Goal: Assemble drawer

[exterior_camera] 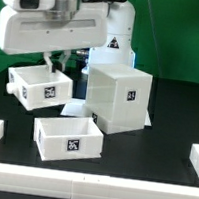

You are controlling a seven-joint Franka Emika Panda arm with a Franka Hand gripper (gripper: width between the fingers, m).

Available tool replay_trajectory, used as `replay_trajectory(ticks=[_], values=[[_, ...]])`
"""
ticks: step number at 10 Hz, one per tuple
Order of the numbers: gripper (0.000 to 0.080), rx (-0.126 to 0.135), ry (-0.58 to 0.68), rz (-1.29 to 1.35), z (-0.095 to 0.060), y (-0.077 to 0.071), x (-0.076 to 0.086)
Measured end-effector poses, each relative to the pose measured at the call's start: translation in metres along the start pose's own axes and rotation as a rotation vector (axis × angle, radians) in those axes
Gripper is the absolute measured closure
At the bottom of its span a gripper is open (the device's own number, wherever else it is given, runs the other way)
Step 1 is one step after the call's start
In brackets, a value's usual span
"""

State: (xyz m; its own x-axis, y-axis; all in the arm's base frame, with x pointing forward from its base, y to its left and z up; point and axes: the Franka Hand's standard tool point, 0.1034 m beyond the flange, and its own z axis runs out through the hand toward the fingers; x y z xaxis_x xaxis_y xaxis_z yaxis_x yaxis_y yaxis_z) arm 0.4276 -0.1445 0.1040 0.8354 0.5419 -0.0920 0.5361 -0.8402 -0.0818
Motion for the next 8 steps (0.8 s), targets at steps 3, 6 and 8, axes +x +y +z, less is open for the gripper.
replay_trajectory(ticks=[3,6,8], values=[[0.0762,0.005,-0.001,-0.002,0.049,0.002,-0.032],[0.0762,0.008,-0.004,0.0,0.054,-0.003,-0.036],[0.0762,0.009,-0.006,0.0,0.055,-0.003,-0.036]])
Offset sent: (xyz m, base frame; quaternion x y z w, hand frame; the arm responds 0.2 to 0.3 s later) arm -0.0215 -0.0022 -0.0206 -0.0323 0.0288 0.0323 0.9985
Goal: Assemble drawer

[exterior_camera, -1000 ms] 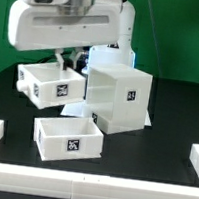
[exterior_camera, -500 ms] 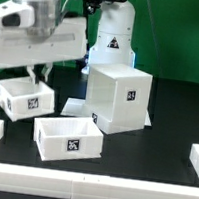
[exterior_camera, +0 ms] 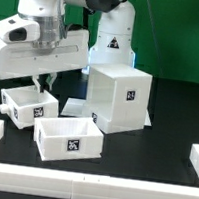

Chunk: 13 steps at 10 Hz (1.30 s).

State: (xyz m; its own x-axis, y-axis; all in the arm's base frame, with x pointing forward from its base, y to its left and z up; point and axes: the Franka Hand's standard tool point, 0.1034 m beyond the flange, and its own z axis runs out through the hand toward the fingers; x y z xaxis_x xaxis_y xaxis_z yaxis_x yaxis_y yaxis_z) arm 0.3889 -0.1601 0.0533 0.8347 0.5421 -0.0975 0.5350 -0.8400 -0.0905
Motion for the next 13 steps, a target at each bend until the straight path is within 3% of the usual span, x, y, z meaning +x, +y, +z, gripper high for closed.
replay_trajectory(ticks=[1,3,7,8,9,10,11,12,13], values=[[0.0762,0.003,-0.003,0.0,0.002,-0.001,-0.001],[0.0762,0.017,-0.022,-0.006,0.02,-0.001,-0.007],[0.0761,0.011,-0.018,-0.026,0.021,0.01,-0.009],[0.0668,0.011,-0.018,-0.026,0.021,0.01,-0.009],[0.0479,0.012,-0.018,-0.026,0.021,0.01,-0.009],[0.0342,0.012,-0.018,-0.026,0.021,0.01,-0.009],[0.0342,0.015,-0.021,-0.028,0.02,0.01,-0.009],[0.0197,0.033,-0.028,-0.025,0.008,0.014,-0.01],[0.0164,0.034,-0.023,-0.021,-0.006,0.018,-0.008]])
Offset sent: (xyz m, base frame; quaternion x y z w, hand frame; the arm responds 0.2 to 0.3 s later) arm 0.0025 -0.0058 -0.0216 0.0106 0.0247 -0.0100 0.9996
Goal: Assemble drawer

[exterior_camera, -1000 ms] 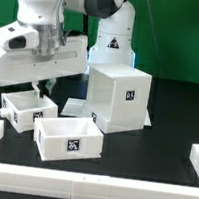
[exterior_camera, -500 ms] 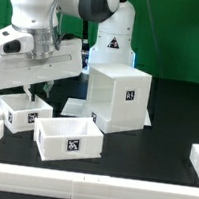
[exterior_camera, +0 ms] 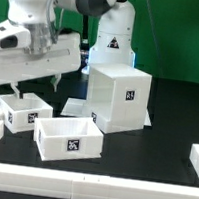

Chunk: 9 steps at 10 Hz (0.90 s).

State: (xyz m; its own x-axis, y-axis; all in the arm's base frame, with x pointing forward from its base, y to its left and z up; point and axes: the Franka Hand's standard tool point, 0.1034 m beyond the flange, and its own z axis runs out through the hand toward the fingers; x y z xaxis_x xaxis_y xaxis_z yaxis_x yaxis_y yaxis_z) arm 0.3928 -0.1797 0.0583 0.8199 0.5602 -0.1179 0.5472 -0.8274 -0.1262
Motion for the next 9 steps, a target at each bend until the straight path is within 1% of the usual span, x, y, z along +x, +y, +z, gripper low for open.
replay_trajectory(ticks=[1,2,3,4,5,9], values=[[0.0164,0.016,-0.007,0.01,-0.013,-0.001,0.003],[0.0152,0.018,-0.013,0.036,-0.027,-0.002,0.01],[0.0151,0.003,-0.032,0.096,-0.036,-0.008,0.02],[0.0151,-0.016,-0.039,0.077,-0.041,-0.015,0.031],[0.0151,-0.007,-0.036,0.069,-0.038,-0.015,0.03],[0.0151,-0.006,-0.037,0.071,-0.038,-0.015,0.031]])
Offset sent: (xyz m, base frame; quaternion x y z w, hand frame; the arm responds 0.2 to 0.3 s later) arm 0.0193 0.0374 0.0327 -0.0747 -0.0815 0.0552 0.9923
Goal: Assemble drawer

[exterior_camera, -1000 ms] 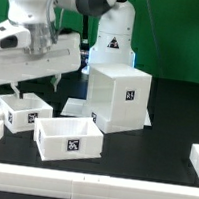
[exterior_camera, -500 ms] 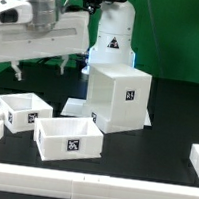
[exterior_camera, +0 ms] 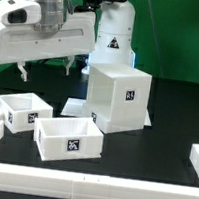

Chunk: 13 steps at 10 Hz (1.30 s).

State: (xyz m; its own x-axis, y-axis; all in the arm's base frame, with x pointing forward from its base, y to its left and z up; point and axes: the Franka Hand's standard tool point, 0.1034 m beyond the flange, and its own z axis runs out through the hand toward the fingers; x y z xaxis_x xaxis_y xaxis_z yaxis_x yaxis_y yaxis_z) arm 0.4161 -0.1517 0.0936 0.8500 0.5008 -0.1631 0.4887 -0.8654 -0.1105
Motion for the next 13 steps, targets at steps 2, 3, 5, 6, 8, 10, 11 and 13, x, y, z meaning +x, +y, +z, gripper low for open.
replay_trajectory(ticks=[2,3,5,6,8,10,11,13], values=[[0.0151,-0.009,-0.024,0.161,-0.013,-0.004,0.017],[0.0151,-0.005,-0.041,0.235,-0.019,-0.01,0.025],[0.0151,0.006,-0.075,0.335,-0.025,-0.016,0.038],[0.0151,0.002,-0.071,0.32,-0.023,-0.014,0.04],[0.0151,0.003,-0.073,0.319,-0.023,-0.014,0.04],[0.0151,0.004,-0.073,0.319,-0.022,-0.014,0.04],[0.0151,0.004,-0.073,0.319,-0.022,-0.014,0.04],[0.0151,0.024,-0.104,0.407,-0.023,-0.018,0.04]])
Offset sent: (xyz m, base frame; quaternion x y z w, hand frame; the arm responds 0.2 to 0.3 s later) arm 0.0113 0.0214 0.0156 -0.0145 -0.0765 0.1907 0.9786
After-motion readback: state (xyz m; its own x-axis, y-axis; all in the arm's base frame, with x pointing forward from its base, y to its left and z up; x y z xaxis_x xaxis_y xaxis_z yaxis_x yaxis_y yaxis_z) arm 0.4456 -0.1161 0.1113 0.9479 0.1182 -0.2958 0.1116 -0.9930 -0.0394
